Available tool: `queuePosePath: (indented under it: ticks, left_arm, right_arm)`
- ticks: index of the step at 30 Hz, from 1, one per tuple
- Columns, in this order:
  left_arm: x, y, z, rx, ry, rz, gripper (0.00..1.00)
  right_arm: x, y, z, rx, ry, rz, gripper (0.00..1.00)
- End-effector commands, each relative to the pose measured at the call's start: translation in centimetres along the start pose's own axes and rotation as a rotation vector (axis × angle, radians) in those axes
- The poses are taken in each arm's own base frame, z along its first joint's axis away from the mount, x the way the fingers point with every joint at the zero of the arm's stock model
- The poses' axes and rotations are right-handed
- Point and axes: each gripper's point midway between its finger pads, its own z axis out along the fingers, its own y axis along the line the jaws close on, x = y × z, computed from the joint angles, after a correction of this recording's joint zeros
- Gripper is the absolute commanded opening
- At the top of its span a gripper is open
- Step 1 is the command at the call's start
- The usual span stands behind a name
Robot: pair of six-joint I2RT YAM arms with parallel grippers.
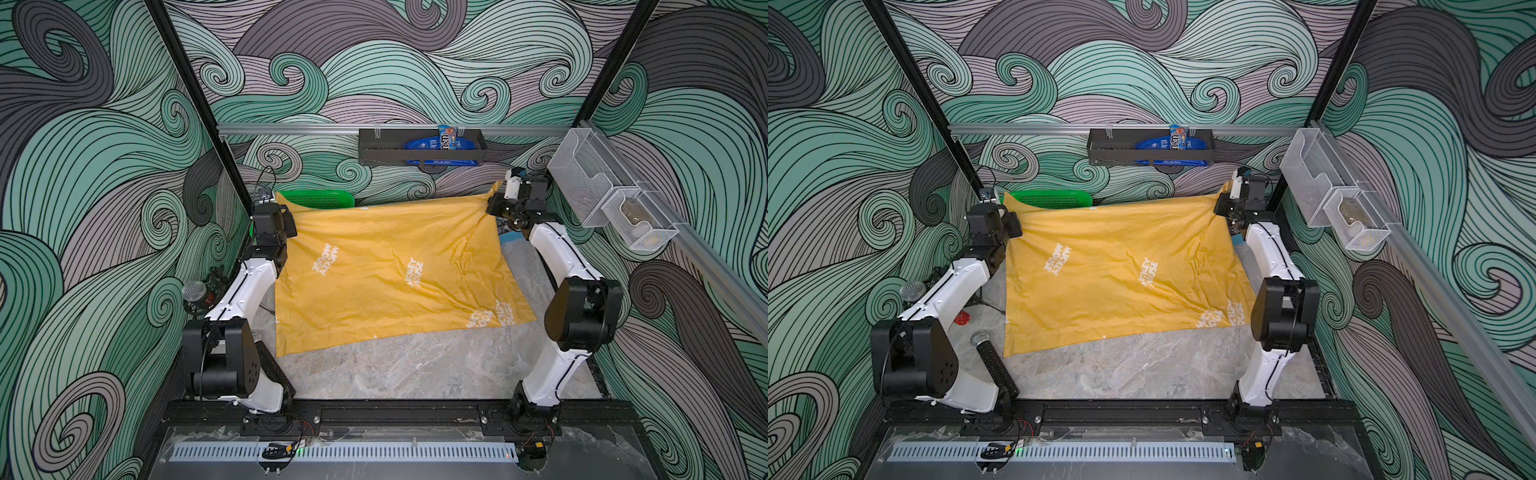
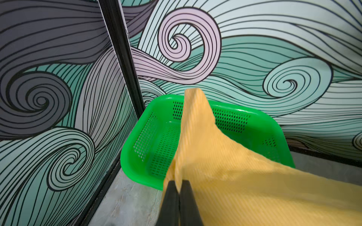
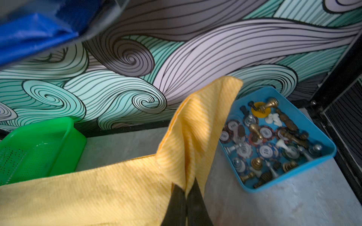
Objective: Roll up the pillowcase
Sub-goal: Fold the pillowcase at the center of the board.
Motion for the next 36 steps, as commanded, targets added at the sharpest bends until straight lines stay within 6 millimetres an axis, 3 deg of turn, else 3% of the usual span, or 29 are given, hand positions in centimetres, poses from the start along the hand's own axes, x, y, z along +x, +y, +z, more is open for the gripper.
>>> queuePosePath:
  ticks: [1, 2, 5, 9, 13, 18, 24, 26, 32, 36]
  left_arm:
    - [1.5, 1.2, -1.4, -0.043, 0.018, 0.067, 0.0]
    - [1.6, 1.7, -2.4, -0.054, 0.016, 0.071, 0.0]
    - [4.5, 2.3, -3.5, -0.071, 0.078, 0.098, 0.0]
    - [9.2, 2.2, -4.6, -0.06, 0.175, 0.133, 0.0]
    - [12.8, 1.6, -5.2, -0.04, 0.236, 0.216, 0.0]
    - [16.2, 0.1, -6.1, -0.026, 0.31, 0.419, 0.0]
    - [18.8, 0.2, -6.6, -0.048, 0.37, 0.581, 0.0]
    - [19.7, 0.4, -6.8, -0.052, 0.389, 0.63, 0.0]
    - [21.4, 0.3, -7.7, -0.036, 0.417, 0.716, 0.0]
    - [22.1, 0.7, -8.4, -0.043, 0.426, 0.735, 0.05]
  right_arm:
    - [0.1, -2.5, -2.9, 0.089, -0.051, 0.005, 0.02]
    - [1.2, -2.7, -3.3, 0.098, -0.041, 0.004, 0.03]
    - [4.9, -3.5, -4.4, 0.121, -0.002, 0.008, 0.05]
    - [9.5, -4.7, -5.4, 0.153, 0.038, 0.019, 0.07]
    - [13.1, -5.6, -6.0, 0.178, 0.082, 0.022, 0.09]
    - [16.9, -6.4, -7.0, 0.205, 0.138, 0.046, 0.14]
    - [21.5, -7.1, -7.8, 0.219, 0.215, 0.095, 0.23]
    - [22.5, -7.2, -7.9, 0.222, 0.234, 0.104, 0.28]
    - [24.6, -8.0, -8.8, 0.274, 0.299, 0.128, 0.31]
    - [23.5, -8.2, -10.0, 0.312, 0.296, 0.116, 0.47]
